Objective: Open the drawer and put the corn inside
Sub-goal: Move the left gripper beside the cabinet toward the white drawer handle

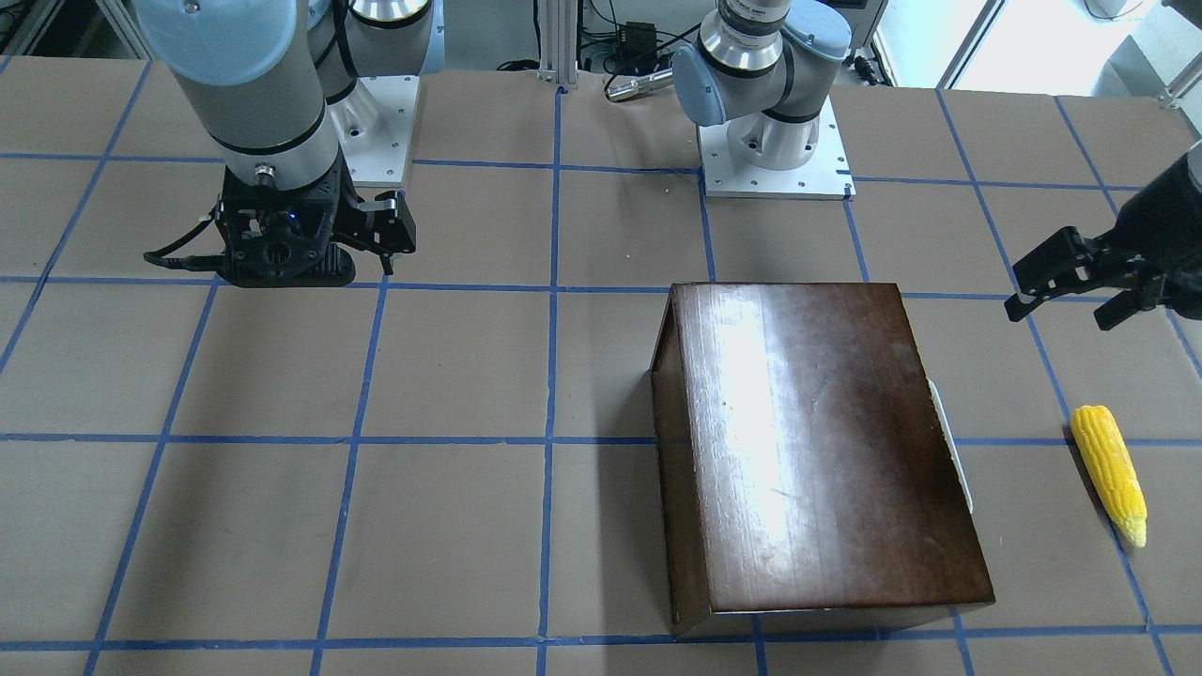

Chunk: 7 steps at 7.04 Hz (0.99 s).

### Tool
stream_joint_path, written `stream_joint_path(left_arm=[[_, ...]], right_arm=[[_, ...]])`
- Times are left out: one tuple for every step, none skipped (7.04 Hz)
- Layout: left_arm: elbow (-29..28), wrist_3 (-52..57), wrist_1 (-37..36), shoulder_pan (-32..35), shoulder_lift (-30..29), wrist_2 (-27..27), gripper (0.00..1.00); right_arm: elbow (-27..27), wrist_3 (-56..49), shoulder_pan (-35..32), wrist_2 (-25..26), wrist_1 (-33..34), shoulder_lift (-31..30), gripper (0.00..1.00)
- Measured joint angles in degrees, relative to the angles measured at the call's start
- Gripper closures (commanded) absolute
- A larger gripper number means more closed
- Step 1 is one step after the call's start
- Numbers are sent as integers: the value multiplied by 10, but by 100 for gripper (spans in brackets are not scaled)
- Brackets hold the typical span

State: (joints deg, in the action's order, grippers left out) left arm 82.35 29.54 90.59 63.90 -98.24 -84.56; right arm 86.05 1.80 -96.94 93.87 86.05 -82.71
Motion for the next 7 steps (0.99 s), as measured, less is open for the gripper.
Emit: stream_joint_path(left_arm=[[0, 32, -10, -19, -12, 13, 0], [2, 57, -27, -32, -31, 19, 0], [3, 72, -51, -39, -52, 31, 0], [4, 79, -72, -43, -73, 53, 0], [5, 81, -80, -47, -92, 68, 0], [5, 78, -82, -48, -110, 81, 0], [6, 73, -82, -49, -124, 95, 0]], right_arm=[[0, 0, 0, 0, 0, 0, 0], [0, 0, 0, 0, 0, 0, 0], [0, 0, 0, 0, 0, 0, 0], [0, 0, 0, 0, 0, 0, 0], [0, 0, 0, 0, 0, 0, 0], [0, 0, 0, 0, 0, 0, 0], [0, 0, 0, 0, 0, 0, 0]])
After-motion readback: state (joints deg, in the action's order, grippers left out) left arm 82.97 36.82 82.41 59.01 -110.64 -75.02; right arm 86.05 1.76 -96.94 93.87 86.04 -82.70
